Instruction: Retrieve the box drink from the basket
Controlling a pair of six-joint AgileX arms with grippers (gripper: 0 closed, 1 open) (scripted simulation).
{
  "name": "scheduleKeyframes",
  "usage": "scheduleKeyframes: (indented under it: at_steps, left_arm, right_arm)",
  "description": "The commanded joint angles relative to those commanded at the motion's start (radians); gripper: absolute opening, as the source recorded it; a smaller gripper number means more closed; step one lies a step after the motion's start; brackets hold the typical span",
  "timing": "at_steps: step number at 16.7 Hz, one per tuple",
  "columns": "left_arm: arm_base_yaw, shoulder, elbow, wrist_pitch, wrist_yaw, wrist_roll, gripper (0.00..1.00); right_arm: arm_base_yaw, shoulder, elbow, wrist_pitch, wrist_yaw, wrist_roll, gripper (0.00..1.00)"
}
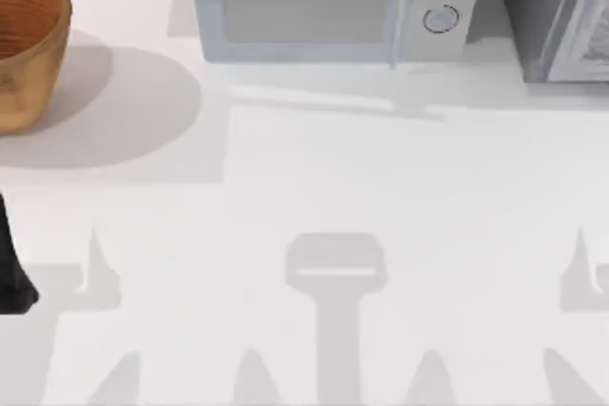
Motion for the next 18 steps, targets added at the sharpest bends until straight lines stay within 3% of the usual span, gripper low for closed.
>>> scheduleKeyframes:
  at_steps: [4, 8, 18]
  left_arm:
    - [0.007, 0.030, 0.004, 0.013, 0.005, -0.004, 1.00]
    - [0.042, 0.202, 0.057, 0.111, 0.035, -0.010, 1.00]
    - [0.180, 1.017, 0.387, 0.641, 0.178, 0.011, 1.00]
  right_arm:
    - [0.000, 0.000, 0.000, 0.000, 0.000, 0.000, 1.00]
    - [0.000, 0.000, 0.000, 0.000, 0.000, 0.000, 1.00]
    - [0.000, 0.000, 0.000, 0.000, 0.000, 0.000, 1.00]
